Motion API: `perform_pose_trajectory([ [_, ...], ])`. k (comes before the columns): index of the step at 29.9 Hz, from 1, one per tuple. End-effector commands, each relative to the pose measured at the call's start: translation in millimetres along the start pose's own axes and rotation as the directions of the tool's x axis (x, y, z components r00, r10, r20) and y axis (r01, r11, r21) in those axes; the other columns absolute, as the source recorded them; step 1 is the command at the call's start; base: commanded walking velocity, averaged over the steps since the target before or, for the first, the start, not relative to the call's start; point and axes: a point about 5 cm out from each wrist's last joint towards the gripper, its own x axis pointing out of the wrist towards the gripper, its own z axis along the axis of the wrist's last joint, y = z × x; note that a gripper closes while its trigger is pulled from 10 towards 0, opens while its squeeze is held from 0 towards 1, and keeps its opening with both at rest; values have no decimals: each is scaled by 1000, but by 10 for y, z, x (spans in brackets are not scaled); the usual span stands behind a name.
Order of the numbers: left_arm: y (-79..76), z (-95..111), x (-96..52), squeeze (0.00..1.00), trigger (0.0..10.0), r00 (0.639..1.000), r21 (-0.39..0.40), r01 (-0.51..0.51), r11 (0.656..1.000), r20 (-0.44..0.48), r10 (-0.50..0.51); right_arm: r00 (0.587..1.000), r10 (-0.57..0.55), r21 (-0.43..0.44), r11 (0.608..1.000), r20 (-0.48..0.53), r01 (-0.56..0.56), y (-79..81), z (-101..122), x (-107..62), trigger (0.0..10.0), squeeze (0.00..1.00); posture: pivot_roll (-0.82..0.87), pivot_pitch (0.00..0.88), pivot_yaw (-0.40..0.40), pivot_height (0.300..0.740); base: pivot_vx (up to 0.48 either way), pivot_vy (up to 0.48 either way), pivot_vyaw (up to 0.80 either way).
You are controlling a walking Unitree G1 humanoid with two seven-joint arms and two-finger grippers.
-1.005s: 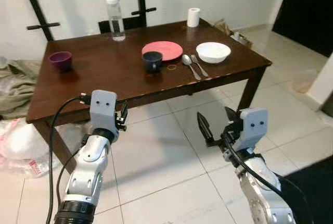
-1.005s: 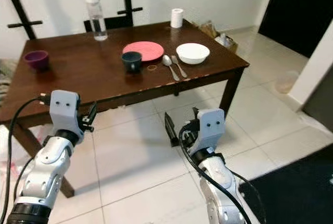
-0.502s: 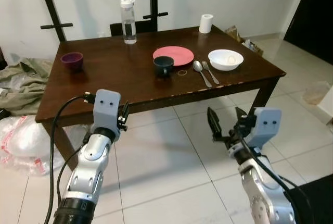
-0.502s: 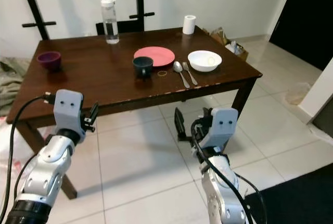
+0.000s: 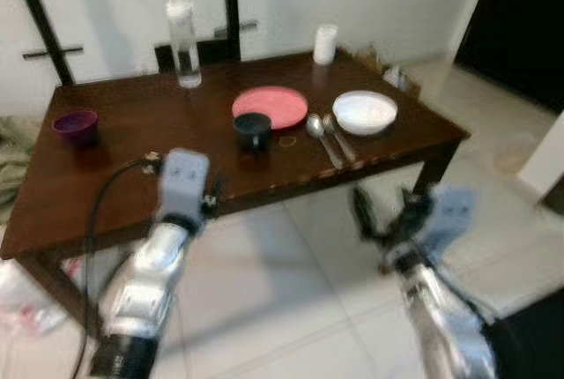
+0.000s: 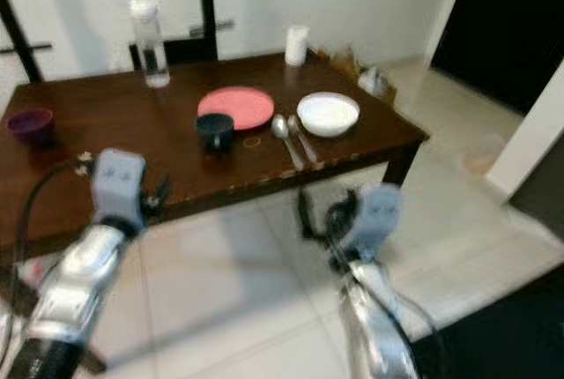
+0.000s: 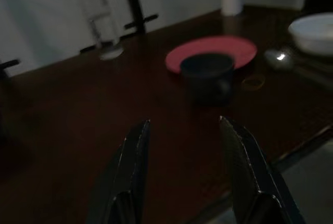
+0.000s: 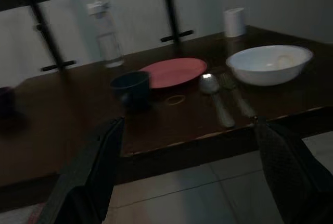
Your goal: Setting the table
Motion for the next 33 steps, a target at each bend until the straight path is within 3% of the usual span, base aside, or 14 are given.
perform_pose_trajectory([
  [1,-22,-39,-21,0,10000,1000,11,10,1000,-9,-10,1000,2,15,1000,-12,-2,-14,-24,-19,10000,0,28,51,104,740,480,0,0],
  [9,-19,-34,-20,0,10000,1000,16,9,1000,-4,-9,990,133,15,991,-41,-132,147,-62,-46,10000,0,30,55,106,740,480,0,0],
  [18,-19,-32,-26,0,10000,1000,17,6,1000,-2,-6,991,128,16,992,-42,-127,158,-67,-34,10000,0,34,60,104,740,480,0,577],
  [27,-36,-47,-25,0,10000,1000,10,18,1000,-12,-18,999,-11,25,1000,-39,12,-45,-51,-20,10000,0,34,60,104,740,457,0,89],
  [33,-107,-83,-15,0,10000,994,-8,96,995,-54,-96,988,-122,-75,990,-89,116,-226,-93,-33,10000,0,29,68,110,740,98,0,0],
])
